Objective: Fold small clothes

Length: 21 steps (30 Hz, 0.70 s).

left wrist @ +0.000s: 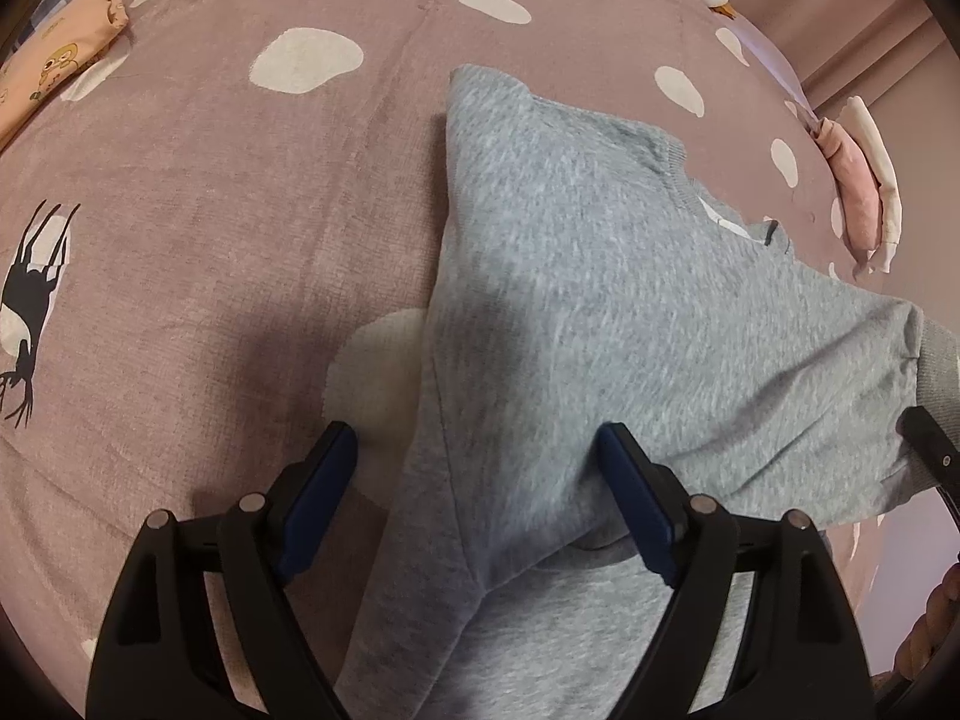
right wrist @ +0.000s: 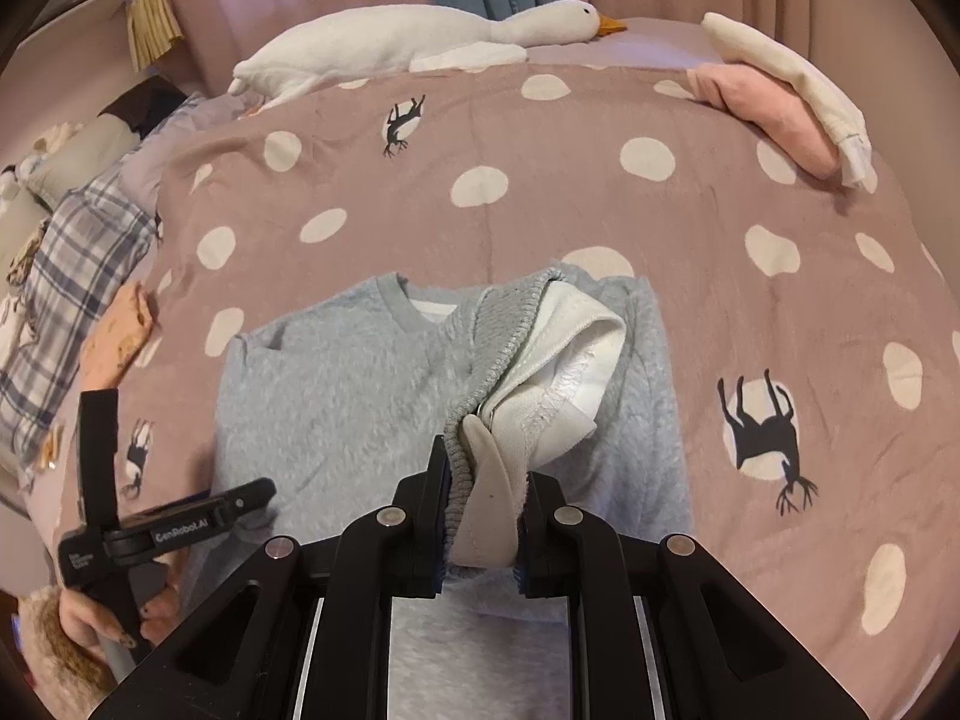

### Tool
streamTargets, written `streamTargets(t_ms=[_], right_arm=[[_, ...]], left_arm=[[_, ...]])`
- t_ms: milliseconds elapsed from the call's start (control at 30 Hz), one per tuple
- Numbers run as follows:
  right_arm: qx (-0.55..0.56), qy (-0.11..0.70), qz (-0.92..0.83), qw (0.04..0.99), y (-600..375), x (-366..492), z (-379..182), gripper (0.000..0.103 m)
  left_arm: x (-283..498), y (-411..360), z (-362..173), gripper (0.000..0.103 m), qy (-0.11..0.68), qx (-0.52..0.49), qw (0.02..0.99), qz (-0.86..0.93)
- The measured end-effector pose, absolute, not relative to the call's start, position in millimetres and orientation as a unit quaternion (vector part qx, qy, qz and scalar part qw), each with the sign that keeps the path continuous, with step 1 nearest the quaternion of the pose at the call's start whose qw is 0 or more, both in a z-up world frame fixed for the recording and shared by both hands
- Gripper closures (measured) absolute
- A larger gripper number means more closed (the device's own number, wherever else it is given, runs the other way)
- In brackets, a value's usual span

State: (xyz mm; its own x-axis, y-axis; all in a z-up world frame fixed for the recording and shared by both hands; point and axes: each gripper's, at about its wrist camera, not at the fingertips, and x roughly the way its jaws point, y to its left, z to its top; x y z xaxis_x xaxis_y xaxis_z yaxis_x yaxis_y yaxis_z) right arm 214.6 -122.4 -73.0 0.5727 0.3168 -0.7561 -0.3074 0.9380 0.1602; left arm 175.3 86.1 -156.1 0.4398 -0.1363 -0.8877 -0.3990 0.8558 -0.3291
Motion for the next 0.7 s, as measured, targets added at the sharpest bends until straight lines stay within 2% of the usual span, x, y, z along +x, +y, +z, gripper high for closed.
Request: streamTargets(t_ms=[700], right_arm=[[0.012,0.446,0.167,0.879,-131.1,217.7,-90.4,0.086]], left_arm=[[175.8,85.5,-157.0,0.016,0.524,-0.249,0.811,0.079]])
